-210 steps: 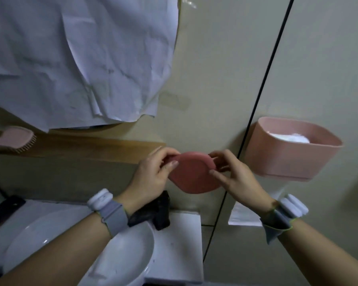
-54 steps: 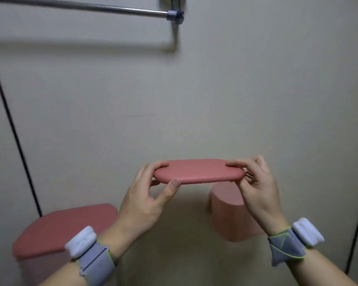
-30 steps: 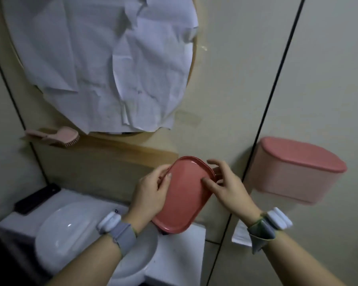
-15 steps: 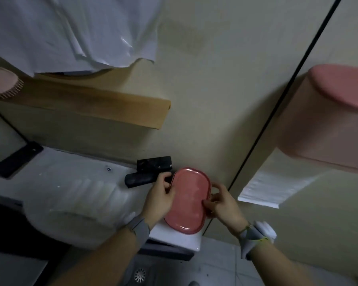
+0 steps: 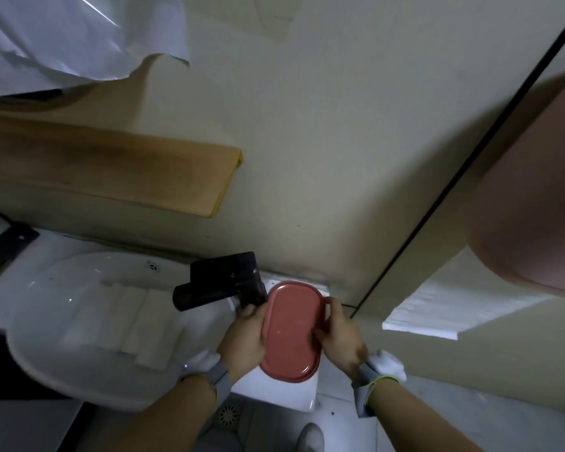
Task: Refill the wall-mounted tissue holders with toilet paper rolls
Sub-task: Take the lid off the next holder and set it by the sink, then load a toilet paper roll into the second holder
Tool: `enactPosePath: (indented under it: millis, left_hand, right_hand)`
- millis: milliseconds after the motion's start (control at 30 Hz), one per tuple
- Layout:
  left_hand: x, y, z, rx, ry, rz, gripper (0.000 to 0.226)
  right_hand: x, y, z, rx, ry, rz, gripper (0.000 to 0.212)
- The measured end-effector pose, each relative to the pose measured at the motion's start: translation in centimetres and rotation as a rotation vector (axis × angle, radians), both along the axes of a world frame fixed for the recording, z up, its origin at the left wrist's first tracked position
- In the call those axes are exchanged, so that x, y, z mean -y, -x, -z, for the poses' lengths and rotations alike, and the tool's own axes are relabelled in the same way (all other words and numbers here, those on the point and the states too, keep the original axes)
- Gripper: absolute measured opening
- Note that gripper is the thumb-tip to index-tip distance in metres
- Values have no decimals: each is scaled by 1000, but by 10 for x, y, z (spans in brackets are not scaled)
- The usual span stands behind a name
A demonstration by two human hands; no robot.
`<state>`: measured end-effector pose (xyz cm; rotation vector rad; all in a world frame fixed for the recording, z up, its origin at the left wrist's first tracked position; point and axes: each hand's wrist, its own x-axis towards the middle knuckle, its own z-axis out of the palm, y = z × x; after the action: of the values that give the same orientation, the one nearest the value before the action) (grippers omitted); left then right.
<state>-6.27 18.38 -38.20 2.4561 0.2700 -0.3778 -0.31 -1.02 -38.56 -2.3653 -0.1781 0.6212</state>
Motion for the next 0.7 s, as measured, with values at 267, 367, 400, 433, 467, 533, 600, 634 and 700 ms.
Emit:
enactPosePath:
  millis: [267, 367, 400, 433, 467, 533, 600, 634, 700]
  left_hand:
    - [-45, 29, 7, 79, 45, 35, 52]
    - [-66, 44, 7, 121, 50, 90, 41]
    - [-81, 52, 4, 139, 51, 112, 39]
    - [-100, 60, 3, 151, 47, 133, 38]
    - [-120, 67, 2, 149, 46, 147, 39]
    - [-157, 79, -3, 159, 24, 151, 41]
    - [-209, 96, -7, 147, -8, 125, 41]
    - [-232, 103, -7, 140, -28, 103, 40]
    - [-284, 119, -8, 101, -72, 42, 39]
  right_hand:
    - [-22, 20, -22, 122, 41, 36, 46]
    - [-40, 36, -28, 151, 24, -59, 40]
    - [-57, 44, -28, 163, 35, -90, 37]
    - [-77, 54, -30, 165, 33, -111, 35]
    - [-99, 64, -31, 161, 21, -132, 33]
    - [-138, 79, -28, 145, -7, -168, 32]
    - [-186, 97, -23, 135, 17, -257, 36]
    - [-205, 104, -20, 126, 37, -310, 40]
    - [-246, 116, -17, 105, 79, -398, 45]
